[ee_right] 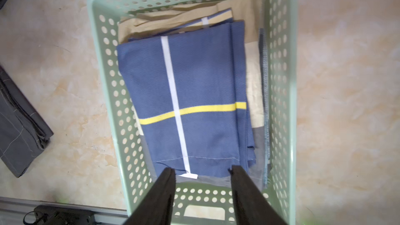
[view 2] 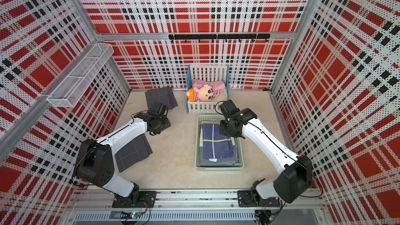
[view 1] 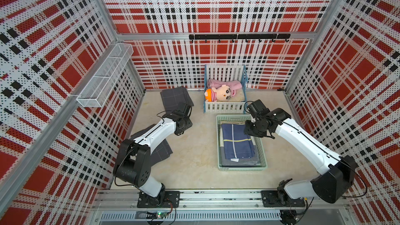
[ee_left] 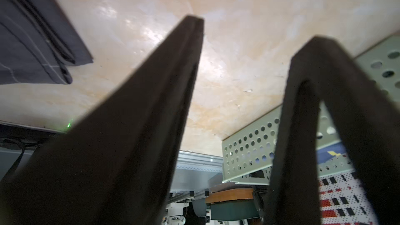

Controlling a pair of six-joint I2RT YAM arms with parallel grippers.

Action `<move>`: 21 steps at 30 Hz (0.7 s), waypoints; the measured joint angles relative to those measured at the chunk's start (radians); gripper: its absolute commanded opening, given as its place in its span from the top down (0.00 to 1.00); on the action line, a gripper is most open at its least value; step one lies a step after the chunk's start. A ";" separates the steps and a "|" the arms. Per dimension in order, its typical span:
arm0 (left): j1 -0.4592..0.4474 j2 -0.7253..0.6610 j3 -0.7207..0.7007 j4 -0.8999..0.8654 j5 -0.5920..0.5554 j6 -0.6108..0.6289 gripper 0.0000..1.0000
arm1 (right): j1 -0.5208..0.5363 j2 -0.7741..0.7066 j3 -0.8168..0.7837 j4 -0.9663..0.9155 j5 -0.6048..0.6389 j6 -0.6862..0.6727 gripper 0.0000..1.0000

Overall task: Put the folded pillowcase in the basket
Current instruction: Place the pillowcase in the basket, then move the pillowcase to the center of the board.

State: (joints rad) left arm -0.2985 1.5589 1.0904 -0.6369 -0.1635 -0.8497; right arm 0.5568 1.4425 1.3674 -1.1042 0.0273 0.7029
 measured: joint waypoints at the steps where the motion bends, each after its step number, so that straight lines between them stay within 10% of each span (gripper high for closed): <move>1: 0.028 -0.009 -0.013 0.001 -0.001 -0.005 0.55 | 0.015 0.021 0.018 0.004 0.000 0.000 0.52; 21: 0.241 0.013 -0.133 0.023 -0.017 -0.167 0.58 | 0.082 0.089 -0.013 0.101 -0.040 0.023 0.51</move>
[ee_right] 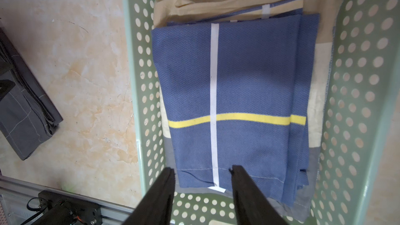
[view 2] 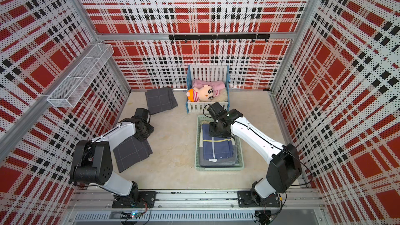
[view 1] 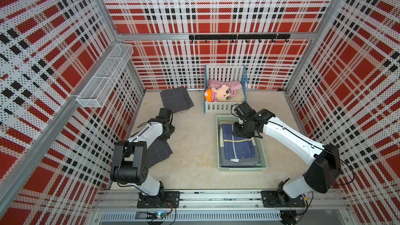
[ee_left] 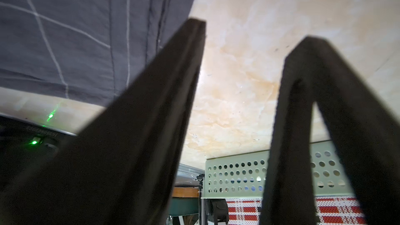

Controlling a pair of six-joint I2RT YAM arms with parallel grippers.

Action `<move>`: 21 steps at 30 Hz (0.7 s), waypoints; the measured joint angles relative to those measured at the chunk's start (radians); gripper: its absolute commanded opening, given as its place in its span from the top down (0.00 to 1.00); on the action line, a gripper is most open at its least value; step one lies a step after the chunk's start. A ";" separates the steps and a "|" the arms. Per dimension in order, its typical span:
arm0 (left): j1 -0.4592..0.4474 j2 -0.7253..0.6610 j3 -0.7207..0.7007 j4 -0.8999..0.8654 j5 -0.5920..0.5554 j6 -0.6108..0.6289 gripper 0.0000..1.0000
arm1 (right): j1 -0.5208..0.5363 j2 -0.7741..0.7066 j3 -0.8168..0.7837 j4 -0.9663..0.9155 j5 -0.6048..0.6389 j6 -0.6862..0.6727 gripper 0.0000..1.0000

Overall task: Put the folded pillowcase in the basket
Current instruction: Move the pillowcase to the center of the board.

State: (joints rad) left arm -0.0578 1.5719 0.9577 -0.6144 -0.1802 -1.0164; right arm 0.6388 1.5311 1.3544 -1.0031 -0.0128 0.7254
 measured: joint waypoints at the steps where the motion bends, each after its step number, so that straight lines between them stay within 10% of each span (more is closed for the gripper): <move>1: 0.000 0.000 -0.004 0.000 -0.002 -0.010 0.58 | 0.000 0.003 0.006 -0.001 -0.003 -0.002 0.51; 21: 0.155 -0.011 -0.079 -0.030 -0.059 -0.087 0.61 | 0.000 0.115 0.141 0.003 -0.055 -0.052 0.50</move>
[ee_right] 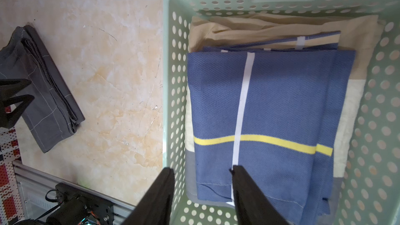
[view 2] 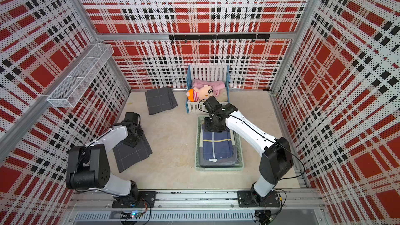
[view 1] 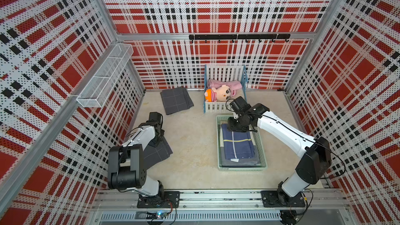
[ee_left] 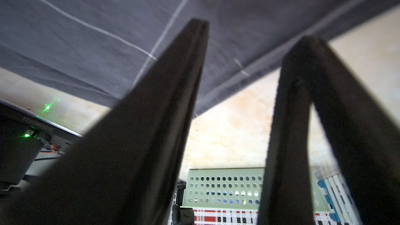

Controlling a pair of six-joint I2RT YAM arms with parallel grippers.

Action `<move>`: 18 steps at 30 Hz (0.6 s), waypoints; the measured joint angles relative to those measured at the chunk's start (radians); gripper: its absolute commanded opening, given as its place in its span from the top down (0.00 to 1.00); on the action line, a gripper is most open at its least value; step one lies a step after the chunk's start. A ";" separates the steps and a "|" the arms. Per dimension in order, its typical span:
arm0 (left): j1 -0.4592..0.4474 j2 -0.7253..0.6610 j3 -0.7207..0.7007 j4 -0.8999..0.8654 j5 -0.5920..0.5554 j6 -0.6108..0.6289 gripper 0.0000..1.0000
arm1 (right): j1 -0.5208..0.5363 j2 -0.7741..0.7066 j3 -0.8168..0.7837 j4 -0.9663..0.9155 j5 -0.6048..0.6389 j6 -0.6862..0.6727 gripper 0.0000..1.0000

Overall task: Put the folded pillowcase in the basket
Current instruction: Move the pillowcase to the center of the board.

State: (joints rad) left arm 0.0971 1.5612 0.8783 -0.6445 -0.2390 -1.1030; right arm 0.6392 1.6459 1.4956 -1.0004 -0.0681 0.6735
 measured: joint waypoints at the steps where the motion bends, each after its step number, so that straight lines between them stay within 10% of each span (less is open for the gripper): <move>1: 0.000 0.025 -0.002 0.000 0.009 0.000 0.61 | 0.000 0.002 0.003 0.001 -0.001 0.000 0.50; 18: -0.084 0.116 0.054 0.004 -0.007 0.039 0.63 | 0.000 0.011 0.034 0.004 -0.003 -0.005 0.49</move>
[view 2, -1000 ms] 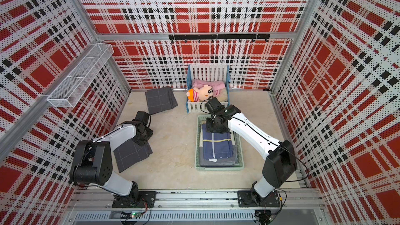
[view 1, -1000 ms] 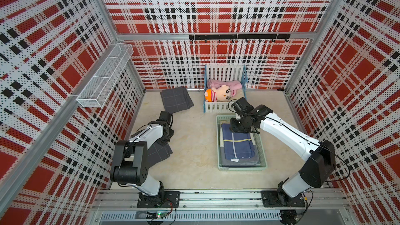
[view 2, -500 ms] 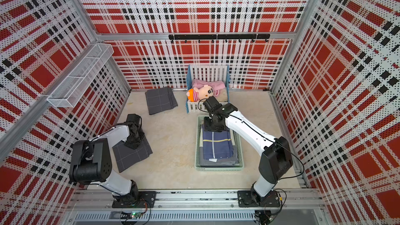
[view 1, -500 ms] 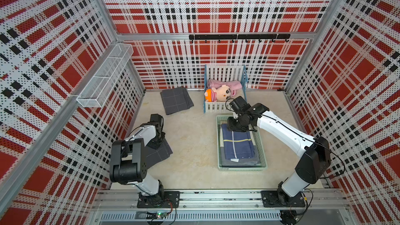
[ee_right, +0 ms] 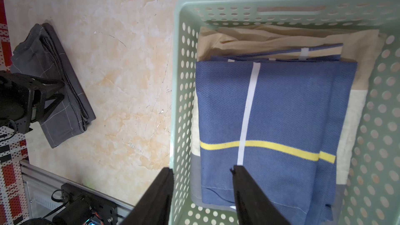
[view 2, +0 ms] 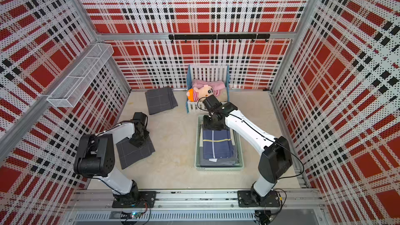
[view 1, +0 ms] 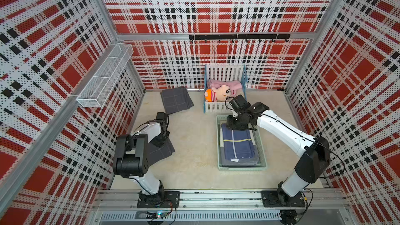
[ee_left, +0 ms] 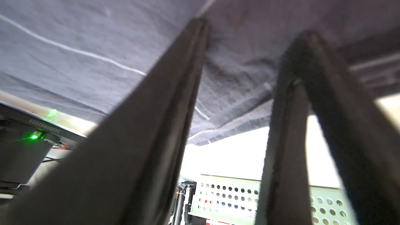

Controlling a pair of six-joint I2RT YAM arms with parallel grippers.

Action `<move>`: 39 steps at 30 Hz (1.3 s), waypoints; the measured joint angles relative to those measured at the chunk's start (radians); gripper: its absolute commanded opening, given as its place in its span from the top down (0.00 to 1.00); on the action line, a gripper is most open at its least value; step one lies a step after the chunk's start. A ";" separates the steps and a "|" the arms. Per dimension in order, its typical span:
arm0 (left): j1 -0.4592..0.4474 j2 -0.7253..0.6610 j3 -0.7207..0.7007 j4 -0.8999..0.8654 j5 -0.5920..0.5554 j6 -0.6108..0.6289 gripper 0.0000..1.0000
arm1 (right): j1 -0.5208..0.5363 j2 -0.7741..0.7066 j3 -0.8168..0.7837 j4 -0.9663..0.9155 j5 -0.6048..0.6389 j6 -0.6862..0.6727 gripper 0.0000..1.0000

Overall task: Put the folded pillowcase in the basket
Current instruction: Move the pillowcase to the center of the board.

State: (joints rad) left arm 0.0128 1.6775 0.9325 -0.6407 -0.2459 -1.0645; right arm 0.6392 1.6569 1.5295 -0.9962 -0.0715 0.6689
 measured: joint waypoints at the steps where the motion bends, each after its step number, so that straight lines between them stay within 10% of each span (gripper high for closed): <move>1: -0.006 0.007 0.006 0.000 -0.004 0.003 0.63 | 0.000 0.000 0.000 0.000 0.000 0.000 0.49; 20: -0.406 0.143 0.174 0.035 0.031 -0.091 0.63 | 0.000 0.000 0.018 0.001 0.013 0.000 0.48; 39: -0.464 0.164 0.232 -0.002 0.119 -0.102 0.57 | 0.019 0.015 0.100 0.006 0.000 -0.030 0.43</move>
State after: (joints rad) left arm -0.4511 1.8416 1.1641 -0.6430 -0.1265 -1.1667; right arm 0.6579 1.6722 1.6299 -0.9905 -0.0711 0.6392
